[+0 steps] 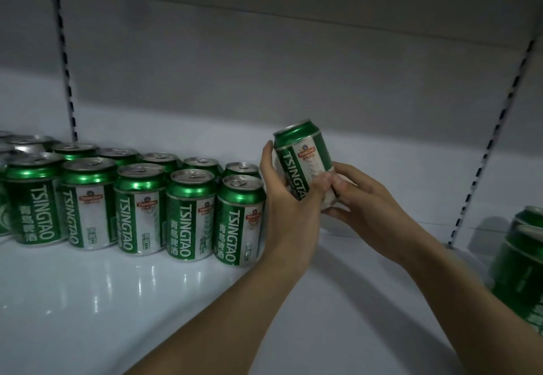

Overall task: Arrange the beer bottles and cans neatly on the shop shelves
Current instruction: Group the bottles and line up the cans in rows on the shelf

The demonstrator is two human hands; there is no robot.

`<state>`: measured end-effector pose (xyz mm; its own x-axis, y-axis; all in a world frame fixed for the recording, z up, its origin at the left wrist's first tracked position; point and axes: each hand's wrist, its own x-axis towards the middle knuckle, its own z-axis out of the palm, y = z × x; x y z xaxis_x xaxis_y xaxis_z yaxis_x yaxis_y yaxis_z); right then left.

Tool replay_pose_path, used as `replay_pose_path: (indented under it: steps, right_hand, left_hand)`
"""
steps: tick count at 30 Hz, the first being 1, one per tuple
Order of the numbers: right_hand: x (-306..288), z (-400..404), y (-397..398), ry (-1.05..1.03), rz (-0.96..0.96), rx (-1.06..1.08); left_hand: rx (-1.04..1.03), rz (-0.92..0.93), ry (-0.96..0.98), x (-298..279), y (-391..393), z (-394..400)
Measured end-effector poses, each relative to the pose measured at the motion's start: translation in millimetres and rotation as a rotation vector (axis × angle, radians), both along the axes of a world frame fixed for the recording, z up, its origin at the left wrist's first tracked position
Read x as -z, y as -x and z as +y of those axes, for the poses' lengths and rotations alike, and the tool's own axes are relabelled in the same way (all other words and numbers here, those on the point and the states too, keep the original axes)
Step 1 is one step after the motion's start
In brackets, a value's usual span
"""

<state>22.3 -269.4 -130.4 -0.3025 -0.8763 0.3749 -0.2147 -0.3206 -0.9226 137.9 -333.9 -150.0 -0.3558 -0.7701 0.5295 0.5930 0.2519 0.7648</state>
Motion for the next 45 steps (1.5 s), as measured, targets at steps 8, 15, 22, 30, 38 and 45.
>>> replay_pose_path:
  steps: [8,15,22,30,38,45]
  right_hand:
    - [2.3,5.6,7.0,0.031,-0.025,-0.151]
    - [14.3,-7.0,-2.8,0.03,-0.087,-0.043]
    - [28.0,-19.4,-16.4,-0.003,-0.303,0.037]
    - [44.2,-25.4,-24.4,-0.044,-0.321,-0.039]
    - [59.7,-40.7,-27.3,-0.123,0.164,0.297]
    - [60.8,-47.6,-33.8,-0.184,0.435,0.478]
  left_hand:
    - [-0.143,-0.207,0.309,-5.0,-8.6,1.8]
    - [-0.522,-0.499,0.647,-27.6,-28.2,-4.5]
    - [-0.656,-0.986,0.842,-48.4,-57.1,-34.9]
    - [-0.756,-0.982,0.713,-44.7,-52.7,-36.3]
    - [-0.884,-1.175,0.949,-38.0,-48.9,-37.1]
    - [-0.904,-1.212,1.002,-32.9,-47.1,-42.6]
